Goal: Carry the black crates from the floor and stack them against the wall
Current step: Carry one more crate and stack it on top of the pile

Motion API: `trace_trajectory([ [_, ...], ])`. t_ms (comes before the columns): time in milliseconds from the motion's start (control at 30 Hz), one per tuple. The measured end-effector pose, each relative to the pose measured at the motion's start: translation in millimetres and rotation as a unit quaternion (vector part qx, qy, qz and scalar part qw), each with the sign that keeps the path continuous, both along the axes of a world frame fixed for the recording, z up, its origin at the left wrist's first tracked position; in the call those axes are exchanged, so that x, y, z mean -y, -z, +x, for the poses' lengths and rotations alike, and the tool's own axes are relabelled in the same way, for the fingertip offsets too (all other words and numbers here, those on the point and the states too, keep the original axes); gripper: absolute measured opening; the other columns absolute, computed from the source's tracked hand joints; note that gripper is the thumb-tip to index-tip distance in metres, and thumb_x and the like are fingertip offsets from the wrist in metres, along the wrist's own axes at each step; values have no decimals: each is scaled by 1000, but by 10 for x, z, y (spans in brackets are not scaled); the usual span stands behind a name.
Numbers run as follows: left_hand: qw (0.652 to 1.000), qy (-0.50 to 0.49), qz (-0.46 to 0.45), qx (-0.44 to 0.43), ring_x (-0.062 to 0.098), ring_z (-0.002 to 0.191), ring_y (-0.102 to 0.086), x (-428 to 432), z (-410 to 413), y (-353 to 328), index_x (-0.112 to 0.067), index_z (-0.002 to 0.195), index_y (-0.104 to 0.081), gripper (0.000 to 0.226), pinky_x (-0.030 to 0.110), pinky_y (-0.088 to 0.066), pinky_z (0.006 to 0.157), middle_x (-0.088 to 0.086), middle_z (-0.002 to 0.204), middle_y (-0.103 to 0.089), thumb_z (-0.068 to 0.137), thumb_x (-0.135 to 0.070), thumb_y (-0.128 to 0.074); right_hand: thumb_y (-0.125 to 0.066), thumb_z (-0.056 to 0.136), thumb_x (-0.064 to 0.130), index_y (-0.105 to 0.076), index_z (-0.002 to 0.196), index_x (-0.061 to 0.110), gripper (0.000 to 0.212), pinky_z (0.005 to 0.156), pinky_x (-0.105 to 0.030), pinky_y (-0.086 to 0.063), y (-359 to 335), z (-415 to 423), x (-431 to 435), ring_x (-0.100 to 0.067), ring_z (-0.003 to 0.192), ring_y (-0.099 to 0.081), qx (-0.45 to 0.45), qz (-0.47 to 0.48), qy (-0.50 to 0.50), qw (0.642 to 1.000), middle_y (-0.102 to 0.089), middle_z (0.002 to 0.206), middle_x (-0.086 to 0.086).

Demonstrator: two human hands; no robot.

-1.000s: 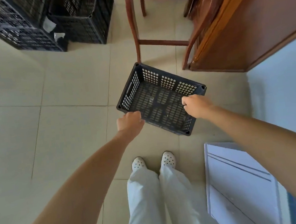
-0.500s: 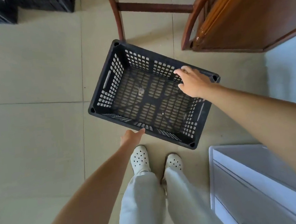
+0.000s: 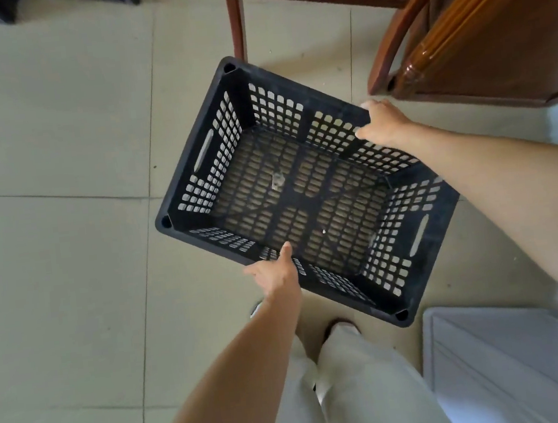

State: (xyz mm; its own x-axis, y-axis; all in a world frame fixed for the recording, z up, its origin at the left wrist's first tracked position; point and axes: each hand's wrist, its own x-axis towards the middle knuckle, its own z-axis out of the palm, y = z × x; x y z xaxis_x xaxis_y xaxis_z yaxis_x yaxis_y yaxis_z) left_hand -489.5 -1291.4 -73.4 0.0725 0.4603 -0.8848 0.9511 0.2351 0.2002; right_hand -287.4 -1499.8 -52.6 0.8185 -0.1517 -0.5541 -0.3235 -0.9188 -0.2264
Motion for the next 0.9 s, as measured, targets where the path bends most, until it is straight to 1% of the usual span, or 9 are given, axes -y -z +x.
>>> trace_trajectory([
  [67, 999, -27, 8, 25, 35, 139, -37, -80, -65, -113, -2, 150, -9, 102, 41, -30, 116, 16, 151, -36, 81, -36, -76, -61, 88, 17, -51, 135, 9, 49, 99, -43, -45, -118, 5, -73, -33, 120, -53, -9, -2, 14, 1000, -50, 136, -14],
  [200, 998, -30, 8, 49, 35, 125, -52, -409, -121, -365, -8, 135, -29, 86, 45, -41, 108, 17, 133, -53, 74, -37, -82, -62, 86, 18, -63, 120, 11, 35, 92, -37, -49, -462, -40, -237, -30, 111, -59, 3, 9, 12, 1000, -60, 124, -12],
  [267, 998, -1, 22, 62, 34, 121, -53, -614, -79, -578, -6, 135, -30, 86, 45, -43, 106, 16, 129, -55, 74, -38, -82, -63, 84, 24, -63, 121, 14, 38, 91, -37, -51, -731, -42, -373, -29, 110, -60, 7, 1, 16, 1000, -61, 124, -11],
  [400, 995, 27, 35, 85, 30, 111, -58, -993, 38, -1222, -8, 126, -37, 73, 44, -49, 100, 13, 124, -57, 76, -38, -80, -62, 88, 25, -53, 134, 12, 49, 95, -39, -45, -1352, -86, -665, -32, 120, -53, -3, -33, 18, 999, -49, 134, -13],
  [533, 991, 69, 47, 108, 29, 112, -58, -1374, -11, -1960, -6, 129, -37, 74, 39, -50, 95, 12, 125, -56, 77, -37, -80, -58, 89, 21, -57, 127, 7, 40, 80, -34, -44, -1990, -186, -950, -34, 113, -57, -10, -51, 12, 999, -56, 129, -16],
  [633, 980, 125, 80, 135, 25, 107, -55, -1785, -153, -2580, -4, 129, -38, 71, 34, -47, 87, 12, 123, -54, 80, -37, -78, -56, 91, 16, -59, 121, 2, 33, 71, -31, -40, -2541, -302, -1258, -33, 102, -59, -36, -60, -20, 997, -60, 121, -17],
  [700, 975, 144, 97, 140, 23, 103, -54, -2126, -271, -2892, -6, 126, -40, 70, 36, -49, 89, 12, 122, -55, 79, -41, -77, -55, 92, 16, -62, 117, 1, 30, 68, -29, -38, -2883, -384, -1537, -33, 98, -60, -48, -67, -52, 995, -63, 117, -17],
  [833, 972, 144, 129, 134, 24, 102, -56, -2815, -601, -3546, -7, 122, -42, 66, 39, -52, 88, 11, 118, -55, 79, -43, -77, -52, 96, 22, -62, 119, 0, 33, 71, -29, -39, -3526, -634, -2250, -34, 106, -61, -70, -59, -116, 989, -63, 119, -20],
  [900, 972, 135, 149, 124, 26, 104, -57, -3162, -831, -3826, -6, 123, -42, 67, 41, -53, 89, 13, 118, -55, 78, -41, -77, -53, 94, 19, -62, 117, 0, 31, 72, -30, -40, -3756, -807, -2631, -34, 103, -61, -72, -40, -146, 986, -63, 118, -20],
])
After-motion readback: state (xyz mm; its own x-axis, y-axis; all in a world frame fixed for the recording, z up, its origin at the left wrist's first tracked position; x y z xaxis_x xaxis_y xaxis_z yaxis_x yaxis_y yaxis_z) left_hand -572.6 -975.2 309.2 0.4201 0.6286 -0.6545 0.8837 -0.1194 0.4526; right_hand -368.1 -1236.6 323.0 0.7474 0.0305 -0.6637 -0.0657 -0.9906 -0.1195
